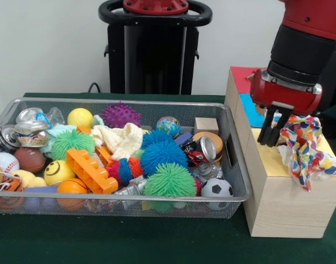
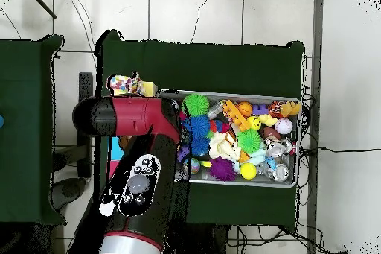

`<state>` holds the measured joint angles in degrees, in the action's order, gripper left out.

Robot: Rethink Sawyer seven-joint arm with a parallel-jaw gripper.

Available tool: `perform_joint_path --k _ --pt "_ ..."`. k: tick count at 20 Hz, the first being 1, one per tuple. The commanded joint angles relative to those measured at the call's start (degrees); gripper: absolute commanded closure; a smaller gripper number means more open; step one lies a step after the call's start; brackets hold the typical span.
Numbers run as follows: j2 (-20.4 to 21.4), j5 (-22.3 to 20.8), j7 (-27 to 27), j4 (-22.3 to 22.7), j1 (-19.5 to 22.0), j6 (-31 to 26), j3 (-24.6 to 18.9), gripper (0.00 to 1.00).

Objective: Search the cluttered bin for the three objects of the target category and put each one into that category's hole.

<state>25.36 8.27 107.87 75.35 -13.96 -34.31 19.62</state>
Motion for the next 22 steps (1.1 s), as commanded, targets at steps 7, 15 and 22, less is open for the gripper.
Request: perform_joint_path --k 7,15,22 --pt "12.6 3.5 3.4 1.3 3.8 -22.6 -7.7 1.0" --pt "13.4 4.8 4.8 -0.3 5.0 -22.4 -9.5 1.0" --pt "12.3 5.3 4.8 3.8 5.8 -13.6 -11.2 1.0"
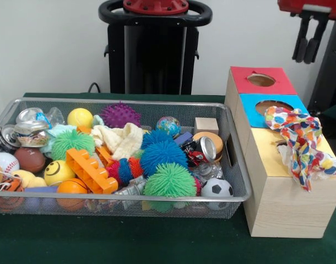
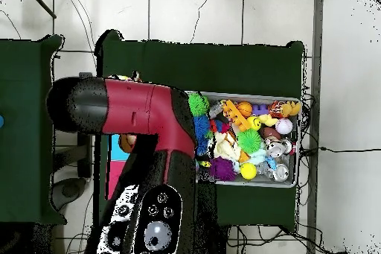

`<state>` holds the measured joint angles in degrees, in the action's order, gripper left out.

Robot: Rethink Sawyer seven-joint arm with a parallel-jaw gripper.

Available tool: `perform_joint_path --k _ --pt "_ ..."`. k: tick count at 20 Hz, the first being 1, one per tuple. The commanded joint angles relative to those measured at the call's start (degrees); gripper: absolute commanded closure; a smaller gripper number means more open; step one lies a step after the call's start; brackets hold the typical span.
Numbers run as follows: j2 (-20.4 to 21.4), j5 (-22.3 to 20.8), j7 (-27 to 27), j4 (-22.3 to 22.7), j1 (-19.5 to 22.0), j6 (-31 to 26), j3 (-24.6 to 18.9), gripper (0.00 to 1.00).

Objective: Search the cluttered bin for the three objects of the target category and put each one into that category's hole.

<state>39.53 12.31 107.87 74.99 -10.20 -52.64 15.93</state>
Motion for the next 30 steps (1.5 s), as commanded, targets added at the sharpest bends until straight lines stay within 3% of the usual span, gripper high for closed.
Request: perform_joint_path --k 1,13,30 --pt "-2.0 1.3 4.7 5.2 2.2 5.7 -7.8 1.0" --pt "-4.8 -0.4 3.8 11.1 4.9 16.7 -11.8 1.0" --pt "-9.4 -3.5 4.2 10.8 6.9 27.4 -13.8 1.0"
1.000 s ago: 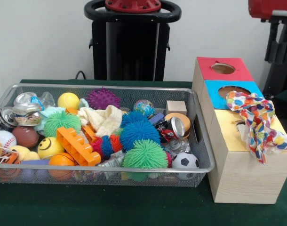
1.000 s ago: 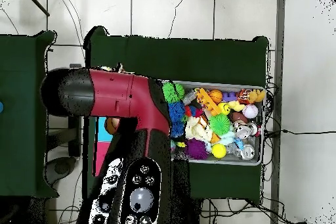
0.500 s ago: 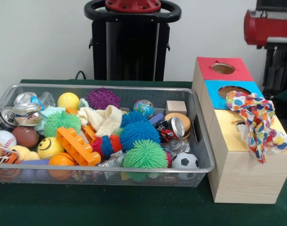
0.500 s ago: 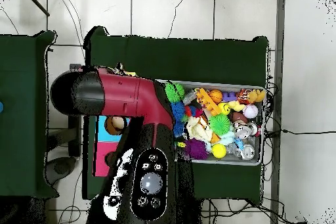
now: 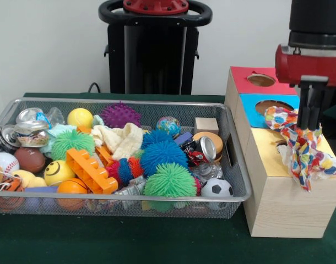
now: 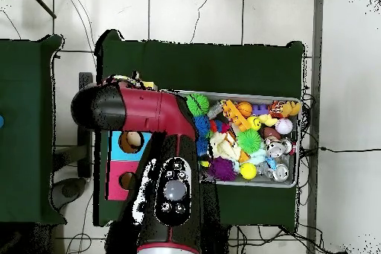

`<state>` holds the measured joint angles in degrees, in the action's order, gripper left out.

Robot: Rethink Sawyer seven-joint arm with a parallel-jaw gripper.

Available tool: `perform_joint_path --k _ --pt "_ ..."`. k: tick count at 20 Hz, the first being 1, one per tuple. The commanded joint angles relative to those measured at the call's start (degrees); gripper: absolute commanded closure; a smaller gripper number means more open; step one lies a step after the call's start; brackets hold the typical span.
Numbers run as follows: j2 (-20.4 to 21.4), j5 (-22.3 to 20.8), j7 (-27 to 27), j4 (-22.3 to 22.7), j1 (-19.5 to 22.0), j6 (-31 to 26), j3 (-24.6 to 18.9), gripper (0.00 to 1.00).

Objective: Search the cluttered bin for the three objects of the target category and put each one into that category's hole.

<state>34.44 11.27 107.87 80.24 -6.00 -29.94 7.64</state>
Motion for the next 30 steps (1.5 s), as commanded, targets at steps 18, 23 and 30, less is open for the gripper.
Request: perform_joint_path --k 18,23,30 --pt "-5.1 -2.0 5.9 7.4 3.0 7.3 -6.9 1.0" --pt "-4.7 -2.3 6.6 8.9 2.3 6.6 -6.1 1.0" --pt "-4.8 -1.5 7.0 10.1 2.2 5.3 -6.7 1.0"
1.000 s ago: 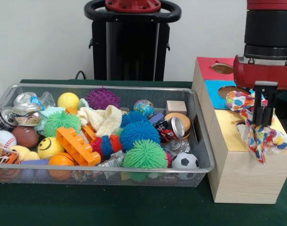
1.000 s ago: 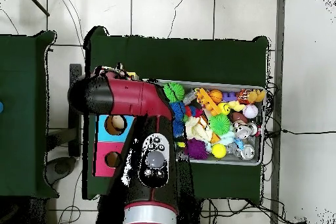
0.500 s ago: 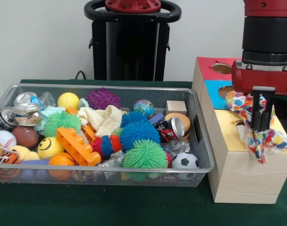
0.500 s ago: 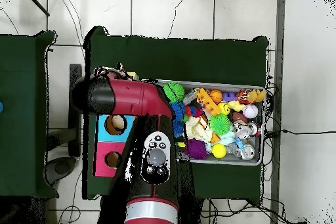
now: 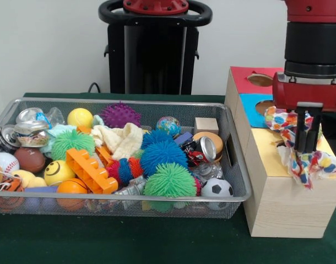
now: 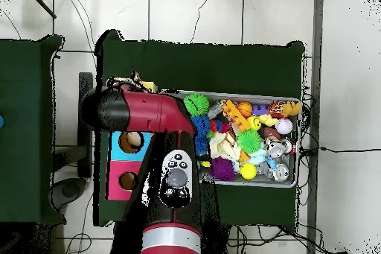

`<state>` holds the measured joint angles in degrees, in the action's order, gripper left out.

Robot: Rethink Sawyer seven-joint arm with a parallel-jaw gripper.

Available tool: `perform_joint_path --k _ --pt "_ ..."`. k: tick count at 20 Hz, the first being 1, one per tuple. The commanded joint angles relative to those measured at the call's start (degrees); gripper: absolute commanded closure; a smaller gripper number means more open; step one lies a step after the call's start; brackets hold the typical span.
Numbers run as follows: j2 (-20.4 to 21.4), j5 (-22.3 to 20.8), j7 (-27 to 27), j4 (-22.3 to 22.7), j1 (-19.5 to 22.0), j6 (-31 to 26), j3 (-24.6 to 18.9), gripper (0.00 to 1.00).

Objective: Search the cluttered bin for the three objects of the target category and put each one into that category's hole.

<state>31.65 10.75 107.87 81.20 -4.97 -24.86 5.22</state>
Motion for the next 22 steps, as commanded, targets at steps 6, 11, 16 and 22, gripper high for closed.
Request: perform_joint_path --k 6,11,16,22 --pt "-2.6 -1.1 8.0 9.9 -0.1 -1.5 -3.2 1.0" --pt "-3.3 -1.1 8.7 10.3 -1.0 -1.5 -2.2 1.0" --pt "-3.6 -1.0 9.2 10.2 -1.6 -2.1 -1.5 1.0" --pt "-4.6 -0.5 10.3 9.5 -2.4 -2.1 -0.8 1.0"
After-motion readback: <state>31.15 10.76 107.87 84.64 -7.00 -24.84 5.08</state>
